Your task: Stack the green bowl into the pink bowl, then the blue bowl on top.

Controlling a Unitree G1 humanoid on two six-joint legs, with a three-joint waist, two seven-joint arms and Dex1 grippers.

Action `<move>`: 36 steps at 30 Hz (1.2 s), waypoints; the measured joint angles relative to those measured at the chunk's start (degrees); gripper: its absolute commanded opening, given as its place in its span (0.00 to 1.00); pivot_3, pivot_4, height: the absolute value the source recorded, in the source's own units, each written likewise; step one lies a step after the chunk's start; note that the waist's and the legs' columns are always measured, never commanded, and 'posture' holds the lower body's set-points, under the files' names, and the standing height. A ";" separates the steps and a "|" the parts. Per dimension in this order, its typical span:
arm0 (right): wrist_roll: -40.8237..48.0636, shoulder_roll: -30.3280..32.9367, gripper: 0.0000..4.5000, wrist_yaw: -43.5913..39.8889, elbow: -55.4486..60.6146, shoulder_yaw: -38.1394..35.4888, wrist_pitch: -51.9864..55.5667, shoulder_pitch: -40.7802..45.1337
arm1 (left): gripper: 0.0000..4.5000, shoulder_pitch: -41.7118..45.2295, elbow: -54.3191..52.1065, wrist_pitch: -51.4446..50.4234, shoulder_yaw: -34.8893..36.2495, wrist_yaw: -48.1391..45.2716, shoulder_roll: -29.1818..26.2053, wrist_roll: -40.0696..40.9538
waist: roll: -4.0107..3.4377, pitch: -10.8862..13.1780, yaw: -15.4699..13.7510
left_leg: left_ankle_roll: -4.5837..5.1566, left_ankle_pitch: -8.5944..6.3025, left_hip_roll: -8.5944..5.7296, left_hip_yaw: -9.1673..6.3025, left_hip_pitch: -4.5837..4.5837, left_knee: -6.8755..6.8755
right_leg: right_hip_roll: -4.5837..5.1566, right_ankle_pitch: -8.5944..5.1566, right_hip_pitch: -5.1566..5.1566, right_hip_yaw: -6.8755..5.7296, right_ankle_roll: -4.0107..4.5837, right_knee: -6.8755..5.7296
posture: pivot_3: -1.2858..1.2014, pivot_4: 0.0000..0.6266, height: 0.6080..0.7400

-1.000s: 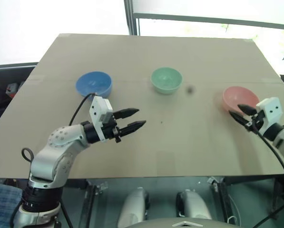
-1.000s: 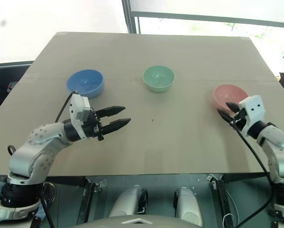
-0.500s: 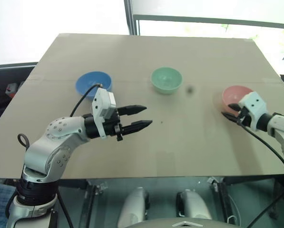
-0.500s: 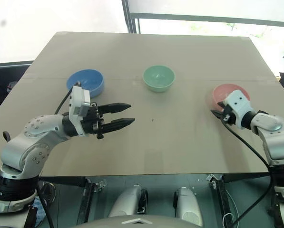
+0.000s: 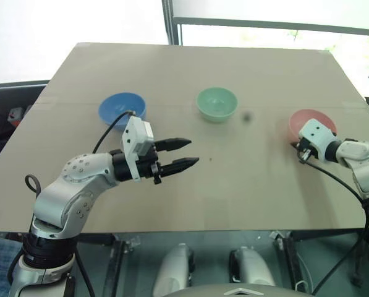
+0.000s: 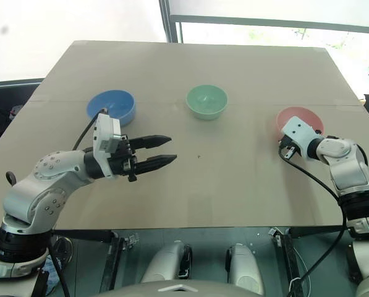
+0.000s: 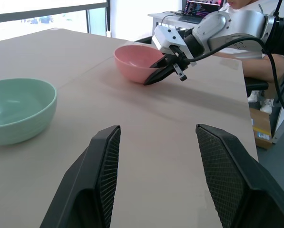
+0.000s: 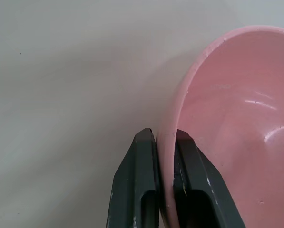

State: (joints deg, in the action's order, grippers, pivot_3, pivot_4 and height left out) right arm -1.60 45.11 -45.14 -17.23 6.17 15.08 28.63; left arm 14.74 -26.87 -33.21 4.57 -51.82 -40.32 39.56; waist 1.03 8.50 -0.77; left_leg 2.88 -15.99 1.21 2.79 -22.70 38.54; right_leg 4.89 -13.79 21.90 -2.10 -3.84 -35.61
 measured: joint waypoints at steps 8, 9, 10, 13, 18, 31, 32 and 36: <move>2.71 -1.13 0.00 -5.10 14.61 0.95 3.82 -3.25 | 0.60 -2.28 -0.09 0.77 1.80 -0.59 -1.28 -0.05 | -0.02 0.01 0.17 | -0.02 0.01 0.06 -0.01 0.01 -0.01 | -0.03 0.00 0.02 -0.01 0.00 -0.02 | 0.52 0.24 1.00; 3.11 -1.70 0.00 -5.63 17.95 1.82 4.99 -3.44 | 0.60 -2.56 -0.08 1.01 2.05 -0.72 -1.67 -0.09 | -0.02 0.01 0.20 | -0.01 0.01 0.06 0.00 0.01 -0.01 | -0.03 0.00 0.01 -0.01 0.00 -0.02 | 0.52 0.24 1.00; 3.37 -2.47 0.00 -5.78 20.69 2.44 6.42 -3.55 | 0.60 -2.78 -0.07 1.09 2.15 -0.81 -1.90 -0.09 | -0.02 0.01 0.18 | -0.02 0.01 0.06 0.00 0.01 0.00 | -0.03 0.00 0.02 -0.01 0.00 -0.03 | 0.52 0.24 1.00; 5.12 -6.30 0.00 -5.67 30.86 5.44 13.19 -3.54 | 0.60 -4.39 0.23 1.28 3.24 -1.01 -2.74 -0.14 | -0.01 0.01 0.12 | -0.02 0.00 0.06 -0.04 0.01 0.01 | -0.03 0.00 0.02 -0.03 0.00 -0.07 | 0.52 0.24 1.00; 4.81 -10.11 0.00 -4.55 38.58 11.85 20.30 -2.79 | 0.60 -8.01 2.13 2.59 6.71 -2.10 -5.30 -1.47 | 0.00 0.00 -0.10 | -0.01 0.00 0.01 -0.06 -0.02 0.02 | 0.02 -0.01 0.03 -0.08 0.01 -0.03 | 0.52 0.24 1.00; 2.10 -15.73 0.52 -2.30 39.39 20.94 27.47 1.99 | 0.60 -16.44 8.59 8.68 14.17 -4.47 -7.55 -6.18 | 0.02 -0.01 0.01 | -0.03 0.00 0.01 -0.04 -0.06 -0.01 | 0.01 -0.01 0.14 -0.10 0.02 -0.10 | 0.52 0.24 1.00; 2.13 -15.69 0.64 -2.49 39.53 21.19 27.96 2.02 | 0.60 -16.51 8.59 8.69 14.33 -4.40 -7.54 -6.22 | 0.02 -0.01 0.02 | -0.03 0.01 0.01 -0.03 -0.06 -0.01 | 0.01 -0.01 0.14 -0.10 0.02 -0.11 | 0.52 0.24 1.00; 2.47 -15.62 0.98 -2.85 40.07 21.58 30.03 3.00 | 0.60 -16.67 8.58 8.71 14.67 -4.10 -7.30 -6.29 | 0.02 -0.01 0.16 | -0.04 0.01 0.03 -0.03 -0.03 -0.02 | -0.01 -0.01 0.15 -0.10 0.02 -0.14 | 0.52 0.24 1.00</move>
State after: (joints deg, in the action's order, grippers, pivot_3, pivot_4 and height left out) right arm 0.87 29.49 -47.99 22.84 27.75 45.11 31.63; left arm -1.93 -18.30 -24.50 19.25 -55.91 -47.62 33.26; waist 1.05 8.49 -0.62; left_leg 2.84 -15.98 1.23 2.75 -22.73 38.52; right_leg 4.88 -13.80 22.04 -2.20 -3.82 -35.75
